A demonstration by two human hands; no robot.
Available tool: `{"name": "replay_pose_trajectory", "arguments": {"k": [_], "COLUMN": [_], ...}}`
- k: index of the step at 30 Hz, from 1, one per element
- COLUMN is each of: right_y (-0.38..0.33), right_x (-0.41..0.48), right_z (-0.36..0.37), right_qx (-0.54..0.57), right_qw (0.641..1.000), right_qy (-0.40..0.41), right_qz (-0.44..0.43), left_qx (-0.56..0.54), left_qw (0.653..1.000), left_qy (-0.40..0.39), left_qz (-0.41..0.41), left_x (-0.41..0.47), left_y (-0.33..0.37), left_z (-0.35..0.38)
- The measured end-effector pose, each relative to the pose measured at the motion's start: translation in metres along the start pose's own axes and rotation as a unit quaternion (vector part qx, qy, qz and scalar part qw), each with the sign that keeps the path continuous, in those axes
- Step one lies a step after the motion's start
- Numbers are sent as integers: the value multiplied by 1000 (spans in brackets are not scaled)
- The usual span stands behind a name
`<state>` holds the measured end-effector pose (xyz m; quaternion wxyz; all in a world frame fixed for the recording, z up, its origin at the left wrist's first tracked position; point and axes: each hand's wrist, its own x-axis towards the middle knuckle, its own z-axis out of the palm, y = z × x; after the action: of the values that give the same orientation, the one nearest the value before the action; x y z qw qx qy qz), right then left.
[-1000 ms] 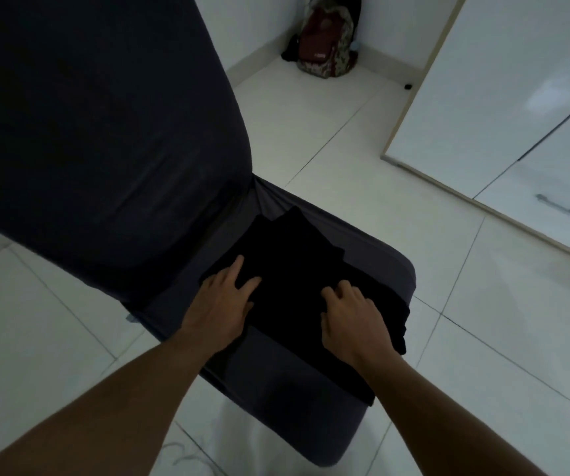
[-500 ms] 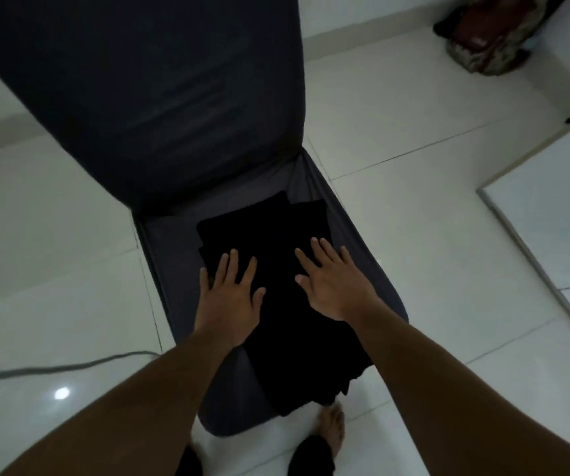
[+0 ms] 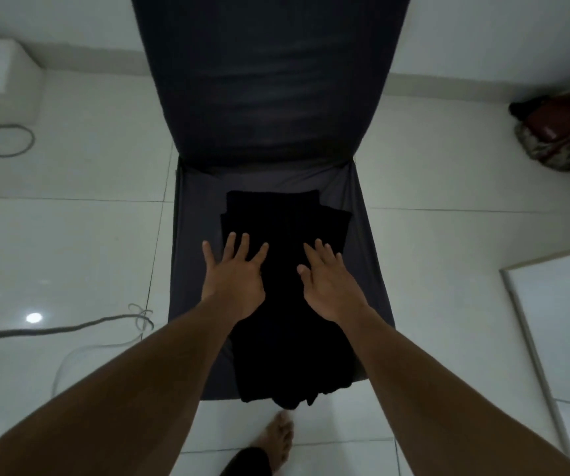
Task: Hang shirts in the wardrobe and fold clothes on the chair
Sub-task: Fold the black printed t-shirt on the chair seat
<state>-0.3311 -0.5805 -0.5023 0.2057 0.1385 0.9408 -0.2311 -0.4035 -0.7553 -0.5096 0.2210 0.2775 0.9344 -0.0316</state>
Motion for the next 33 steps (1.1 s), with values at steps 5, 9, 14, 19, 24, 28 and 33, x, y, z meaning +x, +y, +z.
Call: {"name": "replay_pose_trajectory", "arguments": {"k": [5, 9, 14, 19, 24, 28, 33], "right_y": [-10, -9, 2, 7, 12, 27, 43], "right_x": [14, 24, 23, 8, -47, -90, -150], "right_z": [0, 8, 18, 16, 37, 64, 106], "right_qx": [67, 45, -63, -43, 7, -51, 23], "right_qw": [993, 988, 995, 997, 988, 983, 966], "right_qy": [97, 107, 55, 63, 138, 131, 251], "right_qz": [22, 101, 51, 22, -73, -121, -60], "left_qx": [-12, -25, -14, -18, -95, -127, -393], "left_qw": [1000, 1000, 1000, 998, 960, 960, 859], "left_qy": [-22, -8, -13, 14, 238, 226, 221], "left_qz": [-6, -13, -20, -66, -114, -108, -241], "left_x": [-5, -2, 1, -14, -85, -141, -180], "left_y": [-9, -6, -9, 6, 39, 56, 83], "left_z": [6, 17, 19, 19, 53, 96, 138]}}
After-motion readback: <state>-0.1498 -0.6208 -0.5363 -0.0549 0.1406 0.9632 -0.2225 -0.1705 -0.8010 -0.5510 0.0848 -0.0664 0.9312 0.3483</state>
